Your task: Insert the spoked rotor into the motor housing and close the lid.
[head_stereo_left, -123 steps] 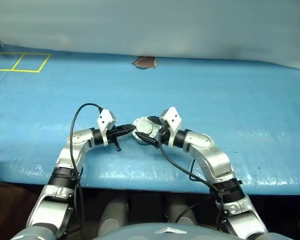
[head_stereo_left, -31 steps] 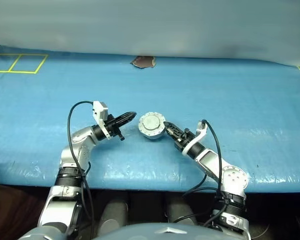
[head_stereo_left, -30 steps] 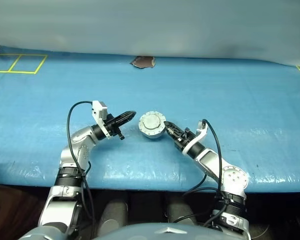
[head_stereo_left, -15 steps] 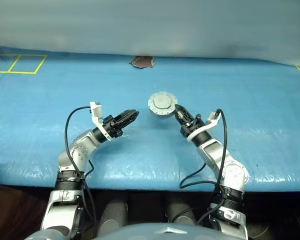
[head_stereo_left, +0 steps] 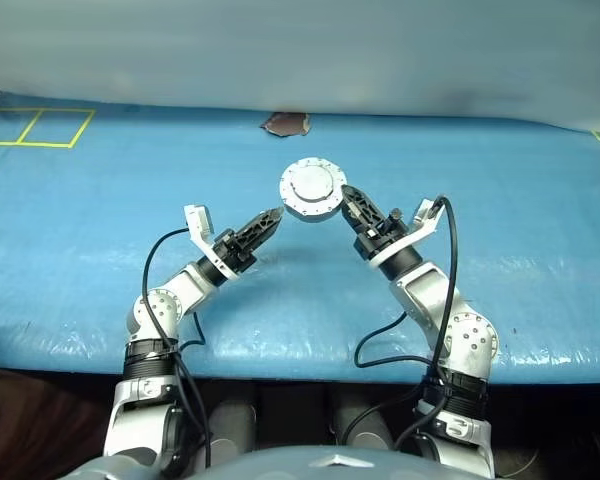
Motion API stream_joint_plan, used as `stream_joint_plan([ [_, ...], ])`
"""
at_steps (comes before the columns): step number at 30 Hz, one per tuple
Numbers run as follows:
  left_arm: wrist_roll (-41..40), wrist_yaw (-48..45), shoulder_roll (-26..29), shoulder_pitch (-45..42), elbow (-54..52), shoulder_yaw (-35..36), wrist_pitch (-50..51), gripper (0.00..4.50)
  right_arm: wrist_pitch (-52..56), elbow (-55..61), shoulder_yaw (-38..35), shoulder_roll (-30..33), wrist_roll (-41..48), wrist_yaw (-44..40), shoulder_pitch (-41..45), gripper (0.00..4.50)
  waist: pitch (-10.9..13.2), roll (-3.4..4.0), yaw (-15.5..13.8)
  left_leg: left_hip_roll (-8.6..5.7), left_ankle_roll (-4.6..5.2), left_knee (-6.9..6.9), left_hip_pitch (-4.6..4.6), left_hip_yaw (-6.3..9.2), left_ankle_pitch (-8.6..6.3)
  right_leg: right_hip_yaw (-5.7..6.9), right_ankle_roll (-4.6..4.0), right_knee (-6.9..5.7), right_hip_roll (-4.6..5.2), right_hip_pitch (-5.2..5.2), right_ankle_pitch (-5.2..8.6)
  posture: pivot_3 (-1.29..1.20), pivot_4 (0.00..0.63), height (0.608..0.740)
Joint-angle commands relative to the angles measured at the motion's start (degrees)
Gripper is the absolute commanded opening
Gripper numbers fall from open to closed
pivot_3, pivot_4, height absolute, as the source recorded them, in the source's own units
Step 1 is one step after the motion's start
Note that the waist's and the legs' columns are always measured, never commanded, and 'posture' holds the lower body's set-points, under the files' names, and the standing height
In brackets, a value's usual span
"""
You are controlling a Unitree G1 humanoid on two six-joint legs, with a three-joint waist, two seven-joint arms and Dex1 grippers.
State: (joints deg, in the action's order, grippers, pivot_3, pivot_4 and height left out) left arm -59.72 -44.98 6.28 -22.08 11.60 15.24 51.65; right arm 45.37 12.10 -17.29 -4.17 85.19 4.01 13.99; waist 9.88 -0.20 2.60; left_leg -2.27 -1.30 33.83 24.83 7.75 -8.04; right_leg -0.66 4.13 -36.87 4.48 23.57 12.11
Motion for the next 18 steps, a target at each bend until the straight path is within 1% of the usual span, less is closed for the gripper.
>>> stream_joint_plan([
  [1,-3.05,0.15,-1.32,-2.11,0.79,0.70,2.18,4.48,-0.86,3.52,1.60,0.18,2.54,-1.70,0.11,1.19,0.00,0.00,-0.10,0.00,0.00,0.00,0.00,0.00,0.00,0.00,0.00,0.00,0.00,-0.01,0.00,0.00,0.150,0.740],
  [6,-5.05,1.26,-4.17,-5.21,3.83,2.46,1.98,4.48,-1.19,3.30,2.78,0.97,1.82,-1.90,-0.57,1.19,0.01,-0.02,-0.36,-0.01,0.00,0.03,0.02,0.00,0.00,0.00,0.00,0.01,0.00,0.00,0.00,0.00,0.150,0.740],
  [9,-4.12,2.53,-5.47,-6.52,5.55,3.16,0.97,4.48,-1.58,3.26,3.40,1.33,1.63,-1.98,-0.90,1.19,0.01,-0.02,-0.37,-0.01,0.00,0.03,0.03,0.00,0.00,0.00,0.00,0.01,0.00,0.00,0.00,0.00,0.150,0.740],
  [18,-1.56,3.04,-6.58,-7.49,7.10,2.12,0.06,4.48,-1.94,4.28,5.52,1.91,1.56,-2.66,-1.45,1.19,0.01,-0.02,-0.40,-0.01,0.02,0.03,0.06,-0.01,-0.01,0.00,0.00,0.03,0.00,0.02,-0.01,0.00,0.150,0.740],
])
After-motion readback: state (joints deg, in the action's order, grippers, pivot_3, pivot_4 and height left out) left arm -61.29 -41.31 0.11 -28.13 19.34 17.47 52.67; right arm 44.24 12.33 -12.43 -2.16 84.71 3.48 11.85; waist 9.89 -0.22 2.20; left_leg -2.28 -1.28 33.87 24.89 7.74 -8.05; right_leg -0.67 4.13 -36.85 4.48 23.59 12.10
